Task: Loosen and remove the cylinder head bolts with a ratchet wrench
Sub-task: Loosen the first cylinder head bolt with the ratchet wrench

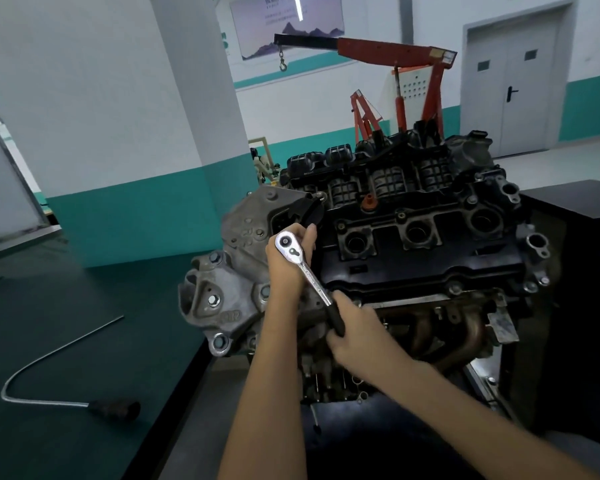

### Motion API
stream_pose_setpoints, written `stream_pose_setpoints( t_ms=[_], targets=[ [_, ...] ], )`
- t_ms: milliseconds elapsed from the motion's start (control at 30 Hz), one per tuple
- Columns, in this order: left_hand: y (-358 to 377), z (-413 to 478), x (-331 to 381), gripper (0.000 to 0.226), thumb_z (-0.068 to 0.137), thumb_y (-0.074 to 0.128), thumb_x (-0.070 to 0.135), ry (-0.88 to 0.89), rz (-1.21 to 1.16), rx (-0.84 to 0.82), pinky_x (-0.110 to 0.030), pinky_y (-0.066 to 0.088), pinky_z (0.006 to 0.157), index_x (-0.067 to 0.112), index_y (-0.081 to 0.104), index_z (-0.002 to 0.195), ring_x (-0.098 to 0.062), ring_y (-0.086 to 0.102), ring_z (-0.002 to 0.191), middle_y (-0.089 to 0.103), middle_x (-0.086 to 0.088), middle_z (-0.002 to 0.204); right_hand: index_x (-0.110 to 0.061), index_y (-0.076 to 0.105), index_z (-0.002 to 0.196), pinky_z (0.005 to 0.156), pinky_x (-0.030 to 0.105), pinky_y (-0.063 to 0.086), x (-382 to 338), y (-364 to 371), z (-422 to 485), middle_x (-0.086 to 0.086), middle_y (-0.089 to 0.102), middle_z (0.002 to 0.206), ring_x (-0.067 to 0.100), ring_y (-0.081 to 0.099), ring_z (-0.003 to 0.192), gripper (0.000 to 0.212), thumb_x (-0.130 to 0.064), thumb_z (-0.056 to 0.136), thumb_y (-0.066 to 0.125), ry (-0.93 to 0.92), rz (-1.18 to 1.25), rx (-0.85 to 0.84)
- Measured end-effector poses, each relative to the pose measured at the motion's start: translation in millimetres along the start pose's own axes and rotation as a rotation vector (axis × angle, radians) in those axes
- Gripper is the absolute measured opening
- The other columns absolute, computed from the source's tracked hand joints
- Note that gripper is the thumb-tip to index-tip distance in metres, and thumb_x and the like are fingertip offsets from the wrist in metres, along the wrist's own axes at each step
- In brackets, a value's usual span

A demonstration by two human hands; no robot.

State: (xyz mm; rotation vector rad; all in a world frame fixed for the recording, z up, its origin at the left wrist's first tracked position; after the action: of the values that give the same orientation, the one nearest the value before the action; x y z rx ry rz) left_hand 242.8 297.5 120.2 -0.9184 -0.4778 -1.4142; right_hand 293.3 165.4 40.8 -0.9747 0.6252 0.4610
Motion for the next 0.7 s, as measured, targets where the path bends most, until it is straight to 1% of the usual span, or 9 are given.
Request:
stream_pose_setpoints(
  t_ms=[33, 133, 200, 300, 400, 467, 533, 600, 700],
  targets=[
    [2.5, 0.2, 0.0, 0.041, 0.092, 0.063, 0.021, 0.012, -0.004, -0.04, -0.029, 0.03, 0.056, -0.007, 0.05, 0.065, -0.016, 0.036, 0.056, 0.042, -0.01, 0.056, -0.02, 0.046, 0.097, 0.058, 0.031, 0.046, 5.1, -17.4, 5.4, 0.003, 0.052, 0.071, 0.025, 0.055, 0.063, 0.021, -0.011, 0.08, 0.056, -0.036, -0.089, -0.039],
    [4.4, 0.0, 2.3, 0.044, 0.089, 0.065, 0.016, 0.009, -0.061, -0.1, -0.029, 0.027, 0.054, 0.009, 0.039, 0.055, -0.012, 0.031, 0.054, 0.035, 0.0, 0.052, -0.02, 0.051, 0.106, 0.056, 0.027, 0.04, 4.6, -81.9, 43.4, -0.008, 0.041, 0.066, 0.022, 0.054, 0.062, 0.025, -0.015, 0.082, 0.058, -0.188, -0.496, -0.132],
    [3.7, 0.4, 2.4, 0.041, 0.09, 0.064, 0.015, -0.014, -0.094, -0.089, -0.03, 0.029, 0.056, 0.006, 0.043, 0.057, -0.012, 0.033, 0.056, 0.037, -0.003, 0.055, -0.026, 0.049, 0.109, 0.056, 0.027, 0.037, -11.1, -113.3, 71.7, -0.013, 0.036, 0.065, 0.019, 0.048, 0.06, 0.027, -0.017, 0.085, 0.056, -0.308, -0.751, -0.155],
    [0.6, -0.7, -1.7, 0.041, 0.091, 0.063, 0.017, -0.054, -0.121, -0.038, -0.03, 0.03, 0.058, 0.013, 0.043, 0.055, -0.014, 0.036, 0.058, 0.039, -0.002, 0.055, -0.028, 0.047, 0.104, 0.051, 0.026, 0.031, -27.6, -116.7, 83.9, -0.012, 0.034, 0.065, 0.018, 0.043, 0.06, 0.022, -0.018, 0.085, 0.055, -0.368, -0.858, -0.128],
    [-0.2, -0.2, -3.5, 0.043, 0.091, 0.062, 0.019, -0.065, -0.087, 0.001, -0.031, 0.029, 0.058, 0.011, 0.041, 0.054, -0.014, 0.033, 0.056, 0.036, -0.004, 0.054, -0.028, 0.042, 0.093, 0.055, 0.028, 0.037, -8.1, -90.0, 49.6, -0.009, 0.036, 0.065, 0.022, 0.052, 0.063, 0.021, -0.017, 0.082, 0.056, -0.211, -0.638, -0.063],
    [2.5, 1.2, 0.1, 0.041, 0.091, 0.061, 0.02, -0.052, -0.036, 0.008, -0.031, 0.03, 0.058, -0.001, 0.045, 0.059, -0.016, 0.034, 0.057, 0.039, -0.012, 0.057, -0.024, 0.043, 0.092, 0.05, 0.028, 0.041, 6.1, -56.5, 17.6, -0.005, 0.045, 0.065, 0.02, 0.054, 0.058, 0.02, -0.014, 0.081, 0.057, -0.065, -0.28, -0.041],
    [2.0, 1.5, 2.2, 0.041, 0.092, 0.06, 0.022, -0.038, 0.026, 0.027, -0.031, 0.032, 0.059, -0.009, 0.05, 0.067, -0.019, 0.037, 0.059, 0.044, -0.022, 0.061, -0.022, 0.045, 0.095, 0.051, 0.029, 0.045, 2.2, -17.4, -2.3, -0.001, 0.053, 0.067, 0.02, 0.056, 0.058, 0.021, -0.011, 0.081, 0.055, 0.016, -0.025, 0.012],
    [-0.9, 0.8, 2.8, 0.043, 0.093, 0.06, 0.024, -0.004, 0.045, 0.044, -0.032, 0.033, 0.059, -0.011, 0.052, 0.07, -0.021, 0.038, 0.06, 0.049, -0.027, 0.064, -0.02, 0.045, 0.103, 0.061, 0.033, 0.05, -9.0, 15.0, -7.7, 0.004, 0.061, 0.075, 0.027, 0.062, 0.071, 0.024, -0.013, 0.082, 0.055, 0.063, 0.076, 0.083],
    [-2.9, -0.5, 2.0, 0.044, 0.093, 0.06, 0.026, 0.008, 0.016, 0.03, -0.031, 0.033, 0.058, -0.011, 0.051, 0.071, -0.019, 0.038, 0.059, 0.045, -0.016, 0.061, -0.019, 0.045, 0.107, 0.066, 0.036, 0.054, -13.2, 28.7, -6.2, 0.001, 0.061, 0.077, 0.026, 0.064, 0.076, 0.027, -0.013, 0.082, 0.054, 0.088, 0.161, 0.104]
  ],
)
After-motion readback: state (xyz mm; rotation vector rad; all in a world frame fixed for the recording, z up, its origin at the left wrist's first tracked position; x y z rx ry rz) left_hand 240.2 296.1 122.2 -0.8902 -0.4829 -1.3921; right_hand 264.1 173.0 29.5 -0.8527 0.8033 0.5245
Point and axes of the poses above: each hand's wrist, its own z-axis towards the middle knuckle, its own y-axis out of the palm, x = y × z, the point moved 8 cm from there along z, towards the middle knuckle
